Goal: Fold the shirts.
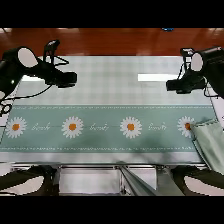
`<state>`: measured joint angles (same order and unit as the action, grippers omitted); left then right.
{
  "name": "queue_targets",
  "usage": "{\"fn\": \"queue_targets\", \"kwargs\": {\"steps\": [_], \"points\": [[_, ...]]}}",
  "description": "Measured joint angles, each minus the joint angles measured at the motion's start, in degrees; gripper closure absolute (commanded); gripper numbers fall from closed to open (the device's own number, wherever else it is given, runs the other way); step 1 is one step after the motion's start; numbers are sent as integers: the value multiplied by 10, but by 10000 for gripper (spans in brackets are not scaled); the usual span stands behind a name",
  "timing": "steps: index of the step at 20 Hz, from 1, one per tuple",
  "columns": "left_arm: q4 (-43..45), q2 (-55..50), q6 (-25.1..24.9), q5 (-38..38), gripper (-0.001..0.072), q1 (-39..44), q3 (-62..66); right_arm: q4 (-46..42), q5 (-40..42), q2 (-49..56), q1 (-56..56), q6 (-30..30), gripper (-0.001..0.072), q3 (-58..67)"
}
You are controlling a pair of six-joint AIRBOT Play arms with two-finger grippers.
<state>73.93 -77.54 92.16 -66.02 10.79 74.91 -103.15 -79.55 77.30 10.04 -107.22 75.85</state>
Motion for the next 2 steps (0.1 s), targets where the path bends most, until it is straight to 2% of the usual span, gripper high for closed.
{"fn": "queue_targets", "kwargs": {"steps": [2], "points": [[0,0,0,0,687,0,0,0,0,0,0,0,690,0]]}}
